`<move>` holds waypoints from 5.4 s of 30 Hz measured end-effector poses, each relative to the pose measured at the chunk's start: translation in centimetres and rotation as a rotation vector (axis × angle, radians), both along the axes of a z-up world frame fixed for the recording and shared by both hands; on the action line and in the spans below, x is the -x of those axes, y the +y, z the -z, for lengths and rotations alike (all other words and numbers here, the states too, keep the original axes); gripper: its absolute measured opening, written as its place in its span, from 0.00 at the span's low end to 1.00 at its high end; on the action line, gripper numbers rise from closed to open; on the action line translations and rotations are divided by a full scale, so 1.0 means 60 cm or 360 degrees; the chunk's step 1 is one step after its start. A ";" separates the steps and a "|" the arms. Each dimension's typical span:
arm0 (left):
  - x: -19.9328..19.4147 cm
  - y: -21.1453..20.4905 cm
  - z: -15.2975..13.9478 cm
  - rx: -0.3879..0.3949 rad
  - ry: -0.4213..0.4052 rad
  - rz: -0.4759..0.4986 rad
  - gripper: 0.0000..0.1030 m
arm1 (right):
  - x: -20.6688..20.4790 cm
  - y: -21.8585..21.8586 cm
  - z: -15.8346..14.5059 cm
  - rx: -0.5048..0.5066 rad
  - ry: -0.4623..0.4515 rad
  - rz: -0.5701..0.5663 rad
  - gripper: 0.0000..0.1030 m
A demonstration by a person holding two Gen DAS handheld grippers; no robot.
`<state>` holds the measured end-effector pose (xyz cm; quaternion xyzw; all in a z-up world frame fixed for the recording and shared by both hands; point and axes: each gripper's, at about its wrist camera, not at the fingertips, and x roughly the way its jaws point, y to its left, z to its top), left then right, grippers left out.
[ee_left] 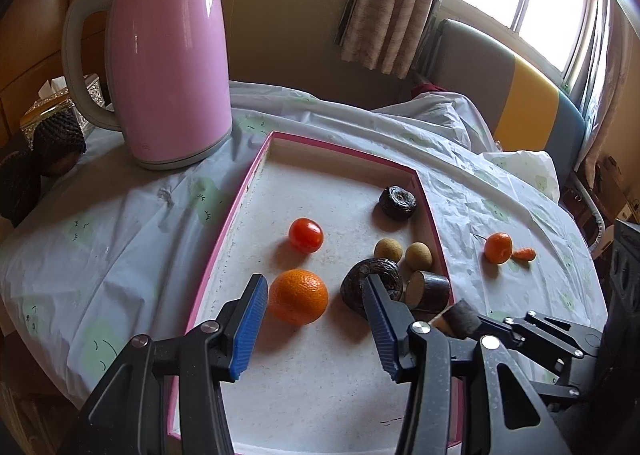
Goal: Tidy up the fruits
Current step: 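Lower the cylinder piece into the tray and open the right tool, then grasp the orange with the left tool while the right tool grasps the carrot, then lift the orange with the left tool while the right tool lifts the carrot toward the tray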
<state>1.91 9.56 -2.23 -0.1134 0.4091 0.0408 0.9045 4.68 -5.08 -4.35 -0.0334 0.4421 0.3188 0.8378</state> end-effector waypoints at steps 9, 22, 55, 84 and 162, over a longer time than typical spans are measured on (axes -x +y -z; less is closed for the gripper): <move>0.005 0.010 0.006 0.0009 0.0012 -0.0025 0.49 | -0.024 0.031 0.025 0.0068 0.0026 0.0018 0.31; 0.005 -0.006 0.001 -0.0010 0.0005 0.0016 0.49 | -0.017 -0.010 0.007 -0.0028 -0.0013 0.0170 0.36; -0.069 -0.190 -0.013 -0.0110 -0.0003 0.0468 0.49 | -0.120 -0.327 0.051 -0.0001 0.0031 0.0994 0.41; -0.193 -0.311 0.043 0.0005 0.0155 0.0594 0.49 | -0.201 -0.371 0.069 -0.0117 0.0022 0.1014 0.28; -0.124 -0.285 0.032 0.0027 0.0105 0.0619 0.38 | -0.098 -0.296 0.073 0.0196 0.0013 0.0541 0.23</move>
